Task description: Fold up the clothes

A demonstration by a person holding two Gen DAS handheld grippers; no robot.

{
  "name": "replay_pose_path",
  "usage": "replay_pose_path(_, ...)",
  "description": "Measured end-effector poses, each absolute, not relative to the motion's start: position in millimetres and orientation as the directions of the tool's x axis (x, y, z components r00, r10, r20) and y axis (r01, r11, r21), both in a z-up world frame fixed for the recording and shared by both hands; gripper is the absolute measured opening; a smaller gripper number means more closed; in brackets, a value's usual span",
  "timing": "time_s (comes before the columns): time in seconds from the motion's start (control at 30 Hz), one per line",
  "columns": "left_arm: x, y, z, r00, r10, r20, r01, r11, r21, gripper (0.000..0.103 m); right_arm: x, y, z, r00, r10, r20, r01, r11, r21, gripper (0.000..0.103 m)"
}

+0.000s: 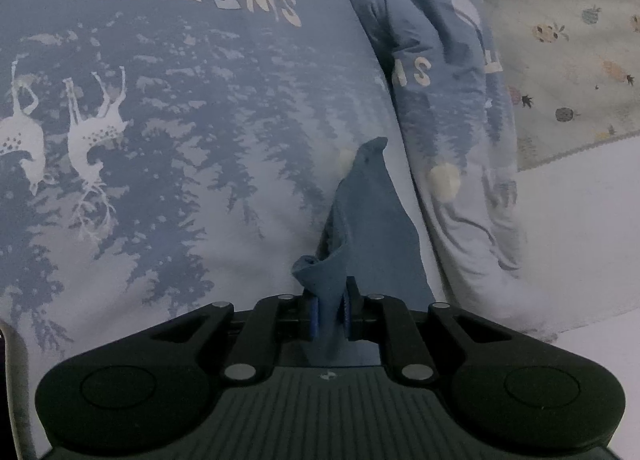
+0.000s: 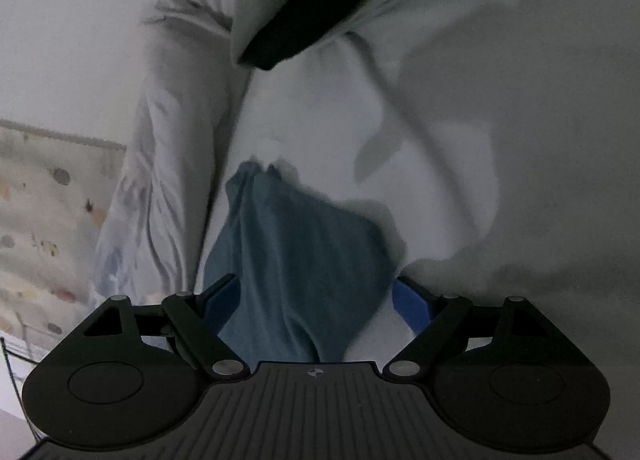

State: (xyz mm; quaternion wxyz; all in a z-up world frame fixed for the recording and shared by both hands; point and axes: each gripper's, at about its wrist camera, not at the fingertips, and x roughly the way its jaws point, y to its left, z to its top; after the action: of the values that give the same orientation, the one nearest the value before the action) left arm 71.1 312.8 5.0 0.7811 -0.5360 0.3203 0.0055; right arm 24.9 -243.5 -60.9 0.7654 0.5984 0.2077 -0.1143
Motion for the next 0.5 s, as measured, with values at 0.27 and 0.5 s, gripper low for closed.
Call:
replay_pose_path(0.27,72.1,314.1,-1.9,0.789,-0.322,-0.523,-0.378,0.417,-0.826,0.013,42.5,-241.3,-70.6,0.848,0.055,-0.527,0.495,0.274,0.824,0.019)
replay_pose_path(0.5,61.7,313.3,12.2,0.815,-0.326,-0.479,-0.338,0.404,-0.85,0.012,14.1,-240.6,-38.2,0.901,0.05,-0.431,0.401,0.285,0.871,0.016)
